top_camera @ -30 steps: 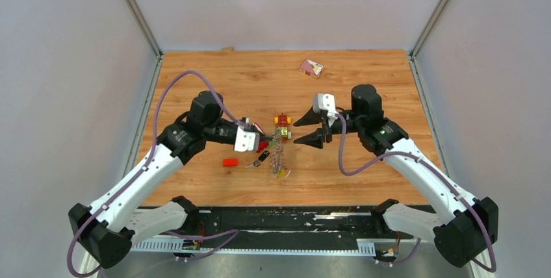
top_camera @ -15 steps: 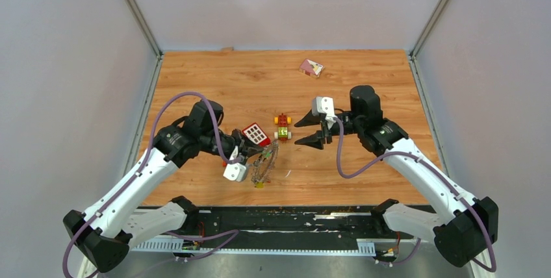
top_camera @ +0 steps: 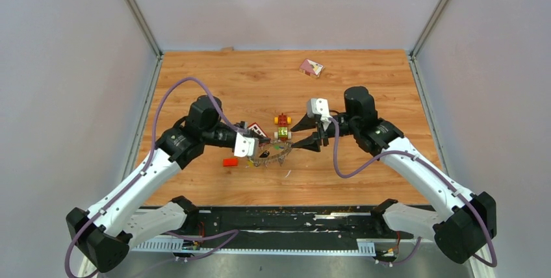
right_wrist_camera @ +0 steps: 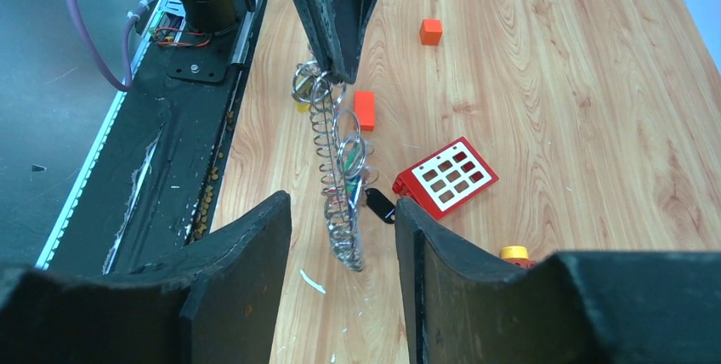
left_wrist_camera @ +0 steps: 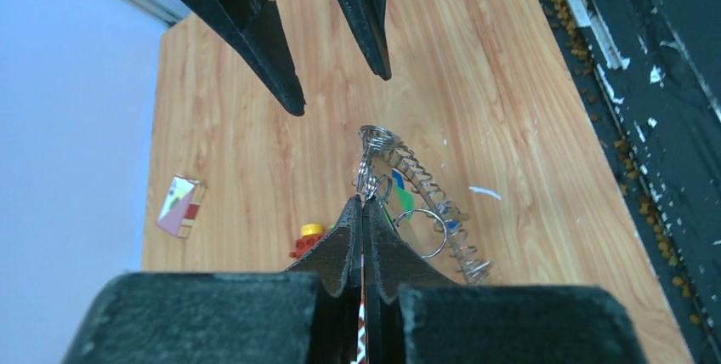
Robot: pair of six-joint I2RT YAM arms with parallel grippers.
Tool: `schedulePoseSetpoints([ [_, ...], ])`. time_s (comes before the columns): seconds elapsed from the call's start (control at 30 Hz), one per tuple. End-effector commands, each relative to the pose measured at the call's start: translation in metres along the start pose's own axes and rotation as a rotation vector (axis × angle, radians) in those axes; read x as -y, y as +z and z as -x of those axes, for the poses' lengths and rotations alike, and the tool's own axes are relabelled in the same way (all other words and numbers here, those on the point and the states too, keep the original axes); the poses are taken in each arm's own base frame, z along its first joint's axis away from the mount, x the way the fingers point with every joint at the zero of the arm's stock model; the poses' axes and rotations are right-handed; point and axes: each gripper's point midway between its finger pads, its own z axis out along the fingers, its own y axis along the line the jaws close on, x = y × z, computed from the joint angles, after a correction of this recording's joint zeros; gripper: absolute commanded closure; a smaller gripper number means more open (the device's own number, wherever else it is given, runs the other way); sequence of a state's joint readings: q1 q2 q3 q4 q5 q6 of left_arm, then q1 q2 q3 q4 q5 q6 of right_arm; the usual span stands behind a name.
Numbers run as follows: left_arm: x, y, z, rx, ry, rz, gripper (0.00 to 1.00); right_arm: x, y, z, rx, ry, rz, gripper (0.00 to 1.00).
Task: Put the keys on the keyring
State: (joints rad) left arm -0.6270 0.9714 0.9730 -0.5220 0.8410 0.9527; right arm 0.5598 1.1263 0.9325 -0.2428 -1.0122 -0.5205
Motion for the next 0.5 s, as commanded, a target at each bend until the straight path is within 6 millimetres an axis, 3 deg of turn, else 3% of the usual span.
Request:
schedulePoseSetpoints([
  [0.0,-0.014,0.008,0.020,0.121,-0.124,0.066,1.00,0.003,-0.003,0.028,0.045,-0.068,-0.007,0.52],
  [0.47,-0.018,0.022,0.021,0.233,-0.323,0.107,1.00,0.005,0.002,0.028,0.045,-0.029,-0.007,0.59],
])
